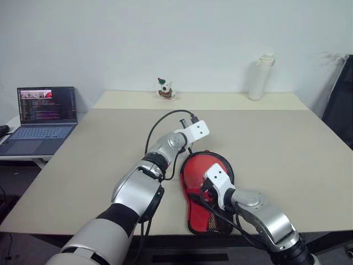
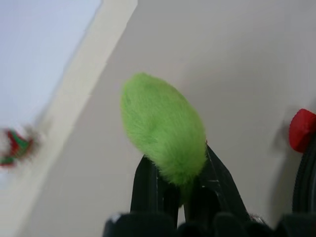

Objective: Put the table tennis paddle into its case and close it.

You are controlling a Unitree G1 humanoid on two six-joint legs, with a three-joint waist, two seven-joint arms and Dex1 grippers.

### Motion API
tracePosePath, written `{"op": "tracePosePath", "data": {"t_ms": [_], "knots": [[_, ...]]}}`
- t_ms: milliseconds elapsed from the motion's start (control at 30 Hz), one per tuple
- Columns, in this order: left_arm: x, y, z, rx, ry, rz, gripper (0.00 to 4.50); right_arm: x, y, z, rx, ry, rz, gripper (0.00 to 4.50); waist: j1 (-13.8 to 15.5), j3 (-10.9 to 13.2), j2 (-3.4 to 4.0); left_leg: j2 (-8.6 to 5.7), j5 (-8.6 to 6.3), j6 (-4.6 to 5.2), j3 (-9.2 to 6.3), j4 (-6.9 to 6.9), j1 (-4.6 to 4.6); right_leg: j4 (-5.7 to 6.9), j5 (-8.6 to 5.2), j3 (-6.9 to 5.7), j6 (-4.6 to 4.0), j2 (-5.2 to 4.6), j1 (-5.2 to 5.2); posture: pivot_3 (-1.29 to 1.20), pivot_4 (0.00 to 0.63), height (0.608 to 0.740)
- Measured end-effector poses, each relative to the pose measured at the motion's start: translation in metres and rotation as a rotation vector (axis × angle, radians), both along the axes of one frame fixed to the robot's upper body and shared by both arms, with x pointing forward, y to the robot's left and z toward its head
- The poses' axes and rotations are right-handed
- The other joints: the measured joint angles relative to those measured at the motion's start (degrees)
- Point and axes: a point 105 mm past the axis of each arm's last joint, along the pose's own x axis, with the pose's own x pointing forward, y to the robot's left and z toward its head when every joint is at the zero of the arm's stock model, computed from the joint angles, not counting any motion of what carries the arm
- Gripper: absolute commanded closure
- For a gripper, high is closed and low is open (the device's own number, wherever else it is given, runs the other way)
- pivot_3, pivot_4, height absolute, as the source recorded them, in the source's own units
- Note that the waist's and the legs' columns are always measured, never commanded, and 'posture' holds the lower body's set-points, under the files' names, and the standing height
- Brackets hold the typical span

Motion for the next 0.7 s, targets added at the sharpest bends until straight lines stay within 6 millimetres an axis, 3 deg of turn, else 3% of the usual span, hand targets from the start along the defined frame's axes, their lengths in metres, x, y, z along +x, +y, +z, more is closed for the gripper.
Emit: {"op": "tracePosePath", "data": {"t_ms": [300, 700], "knots": [[-0.021, -0.058, 0.003, 0.092, -0.113, -0.188, 4.49, -0.009, -0.001, -0.001, 0.007, -0.001, -0.036, 0.0, 0.7, 0.0, -0.01, -0.02, -0.01, -0.01, 0.01, -0.04, -0.04, -0.06, -0.03, 0.0, 0.06, -0.01, -0.02, 0.0, 0.15, 0.74], [-0.048, -0.102, -0.003, 0.073, -0.096, -0.368, 4.49, -0.008, 0.0, 0.0, 0.013, 0.005, -0.036, 0.0, 1.1, 0.0, -0.01, -0.03, -0.01, 0.0, 0.0, -0.02, -0.04, -0.06, -0.03, -0.01, 0.06, -0.02, -0.01, 0.0, 0.15, 0.74]]}}
